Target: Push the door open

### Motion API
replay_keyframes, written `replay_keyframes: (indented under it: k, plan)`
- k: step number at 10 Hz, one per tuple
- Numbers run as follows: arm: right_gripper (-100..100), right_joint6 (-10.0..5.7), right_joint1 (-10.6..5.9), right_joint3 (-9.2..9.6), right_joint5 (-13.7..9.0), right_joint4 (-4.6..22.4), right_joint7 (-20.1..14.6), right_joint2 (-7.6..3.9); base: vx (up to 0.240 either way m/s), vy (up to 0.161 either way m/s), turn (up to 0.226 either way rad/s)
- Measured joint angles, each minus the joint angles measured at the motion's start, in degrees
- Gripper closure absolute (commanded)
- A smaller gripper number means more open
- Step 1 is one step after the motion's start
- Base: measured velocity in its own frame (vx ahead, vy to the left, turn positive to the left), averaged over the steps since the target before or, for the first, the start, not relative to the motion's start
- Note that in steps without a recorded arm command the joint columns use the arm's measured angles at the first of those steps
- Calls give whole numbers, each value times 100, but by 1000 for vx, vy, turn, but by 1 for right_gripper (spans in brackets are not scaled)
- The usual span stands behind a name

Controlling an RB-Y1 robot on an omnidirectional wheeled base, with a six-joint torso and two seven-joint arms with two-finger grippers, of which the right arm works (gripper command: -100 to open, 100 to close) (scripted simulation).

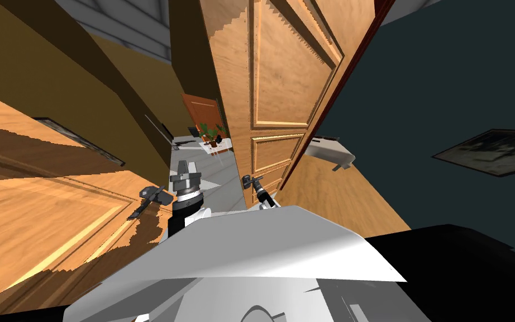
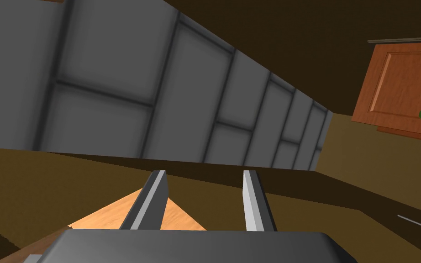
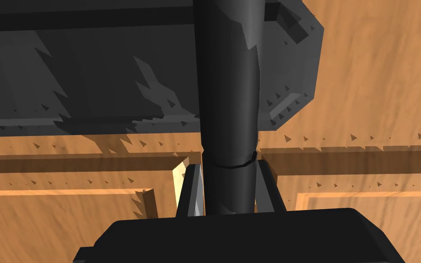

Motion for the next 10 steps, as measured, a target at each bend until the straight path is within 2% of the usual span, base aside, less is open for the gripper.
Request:
replay_keyframes:
  k: [4,8,10]
  plan:
    - [100,10,-84,-287,25,108,12,144,90,115,-66]
    - [100,4,-240,-576,32,273,-3,278,77,117,-65]
    - [100,-16,-283,-734,52,385,15,397,85,123,-61]
